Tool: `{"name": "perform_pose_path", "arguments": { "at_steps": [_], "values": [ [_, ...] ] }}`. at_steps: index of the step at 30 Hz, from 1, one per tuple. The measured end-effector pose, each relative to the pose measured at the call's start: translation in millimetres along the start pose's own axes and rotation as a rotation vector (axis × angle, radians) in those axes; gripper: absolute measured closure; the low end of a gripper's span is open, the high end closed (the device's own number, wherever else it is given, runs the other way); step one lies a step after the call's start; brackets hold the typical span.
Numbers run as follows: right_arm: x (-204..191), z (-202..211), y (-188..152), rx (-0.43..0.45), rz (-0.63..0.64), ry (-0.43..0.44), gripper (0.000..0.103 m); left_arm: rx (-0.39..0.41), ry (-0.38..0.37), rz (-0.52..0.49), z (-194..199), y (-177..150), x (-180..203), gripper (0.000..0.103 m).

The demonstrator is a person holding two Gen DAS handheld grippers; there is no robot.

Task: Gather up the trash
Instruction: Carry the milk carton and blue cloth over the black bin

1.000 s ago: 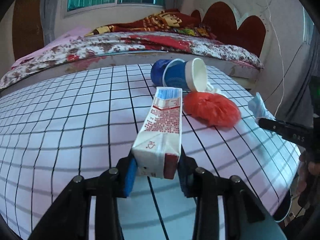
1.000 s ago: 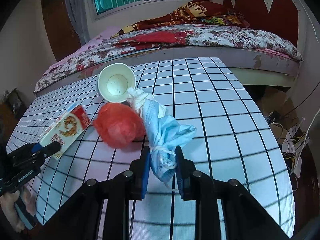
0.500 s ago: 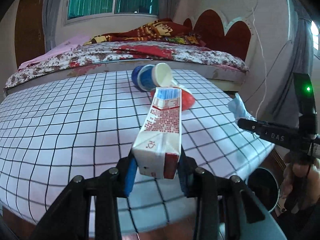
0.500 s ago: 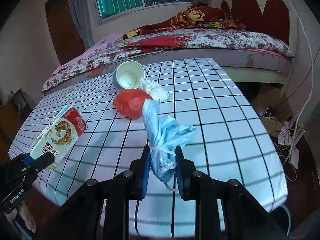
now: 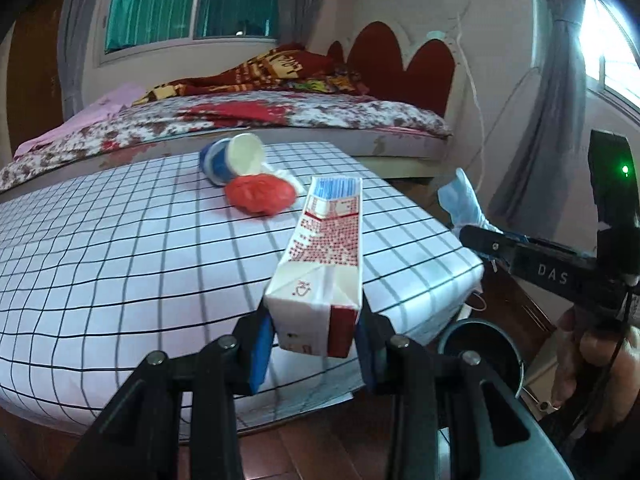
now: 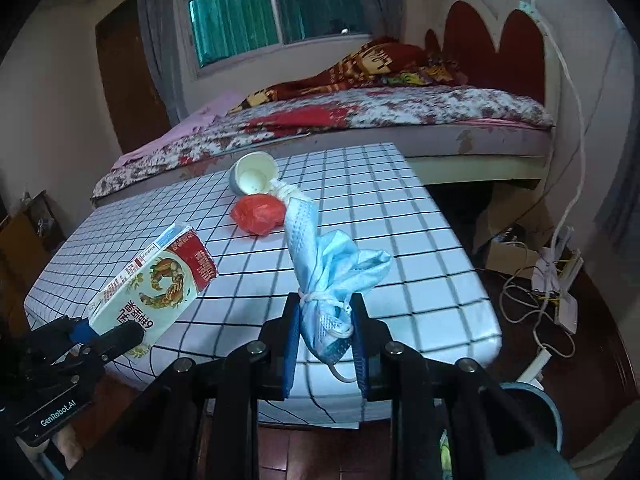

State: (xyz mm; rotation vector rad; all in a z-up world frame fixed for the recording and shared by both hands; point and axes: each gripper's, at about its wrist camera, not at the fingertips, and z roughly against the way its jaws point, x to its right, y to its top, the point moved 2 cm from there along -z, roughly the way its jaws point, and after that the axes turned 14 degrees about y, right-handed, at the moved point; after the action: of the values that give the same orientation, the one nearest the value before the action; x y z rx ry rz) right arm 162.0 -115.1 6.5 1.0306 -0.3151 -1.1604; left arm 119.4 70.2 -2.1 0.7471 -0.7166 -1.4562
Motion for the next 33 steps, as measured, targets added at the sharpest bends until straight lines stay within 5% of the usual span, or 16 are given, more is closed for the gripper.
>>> {"name": "perform_pose_path", "arguments": {
  "at_steps": [21,33],
  "values": [
    [92.9,101.3,-37.7,0.071,-0.117,-0.174,0.078,0.019,-0.183,-0.17,12.5,-10.2,115.9,0.066],
    [142.1,128.2,-85.7,0.021,-0.158,-0.234,0.078,-0.055,-0.299,-0.325,-1.4,-43.0,179.6,0.066]
  ]
}}
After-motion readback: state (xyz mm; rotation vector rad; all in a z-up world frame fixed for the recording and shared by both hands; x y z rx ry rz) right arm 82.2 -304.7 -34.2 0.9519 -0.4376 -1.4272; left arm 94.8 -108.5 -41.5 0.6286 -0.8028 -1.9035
